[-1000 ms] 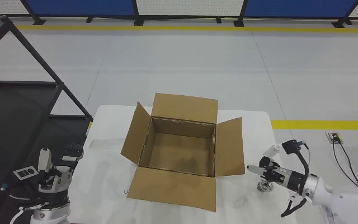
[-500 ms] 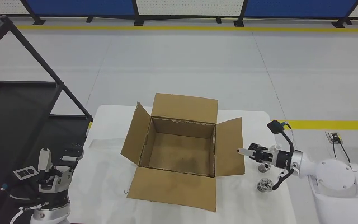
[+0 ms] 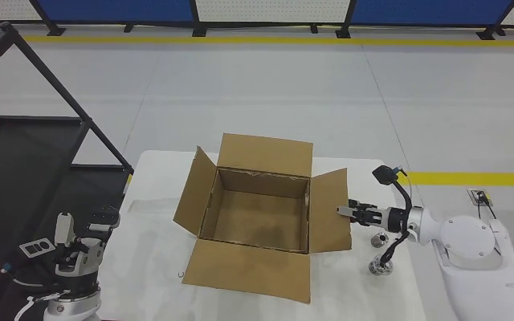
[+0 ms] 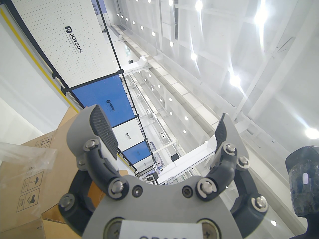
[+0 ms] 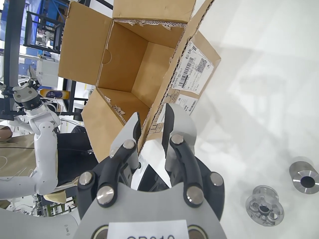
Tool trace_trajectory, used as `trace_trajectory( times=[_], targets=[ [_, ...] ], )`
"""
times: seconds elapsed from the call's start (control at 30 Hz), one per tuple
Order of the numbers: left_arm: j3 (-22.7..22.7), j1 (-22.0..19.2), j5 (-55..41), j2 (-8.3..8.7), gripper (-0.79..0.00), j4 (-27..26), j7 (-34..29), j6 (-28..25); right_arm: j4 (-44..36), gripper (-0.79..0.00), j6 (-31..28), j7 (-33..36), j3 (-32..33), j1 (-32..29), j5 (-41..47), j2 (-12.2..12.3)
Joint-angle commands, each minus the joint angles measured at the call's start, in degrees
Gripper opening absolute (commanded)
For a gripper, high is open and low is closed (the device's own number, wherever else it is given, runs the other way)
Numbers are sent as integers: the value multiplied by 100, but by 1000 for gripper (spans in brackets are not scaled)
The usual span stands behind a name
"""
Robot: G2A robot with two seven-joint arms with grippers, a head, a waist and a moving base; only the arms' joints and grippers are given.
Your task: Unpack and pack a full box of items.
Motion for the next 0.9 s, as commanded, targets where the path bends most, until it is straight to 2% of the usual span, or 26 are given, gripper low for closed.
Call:
trace_trajectory(
  times=[0.0, 0.2, 0.27, 0.53, 0.57, 0.63, 0.73, 0.87],
  targets=[
    [0, 0, 0, 0, 0, 0, 0, 0, 16, -650, 25, -1, -73, 57, -10, 11],
    [0, 0, 0, 0, 0, 0, 0, 0, 85, -720, 114, -17, -276, 260, -71, 43],
    [0, 0, 0, 0, 0, 0, 0, 0, 114, -785, 139, -22, -350, 328, -82, 51],
    [0, 0, 0, 0, 0, 0, 0, 0, 320, -785, 182, -61, -629, 609, -63, 76],
    [0, 0, 0, 0, 0, 0, 0, 0, 341, -763, 187, -69, -659, 640, -59, 79],
    [0, 0, 0, 0, 0, 0, 0, 0, 361, -566, 202, -90, -693, 691, -85, 90],
    [0, 0, 0, 0, 0, 0, 0, 0, 310, -526, 244, -161, -671, 680, -104, 116],
    [0, 0, 0, 0, 0, 0, 0, 0, 162, -403, 317, -205, -600, 569, -160, 161]
  ],
)
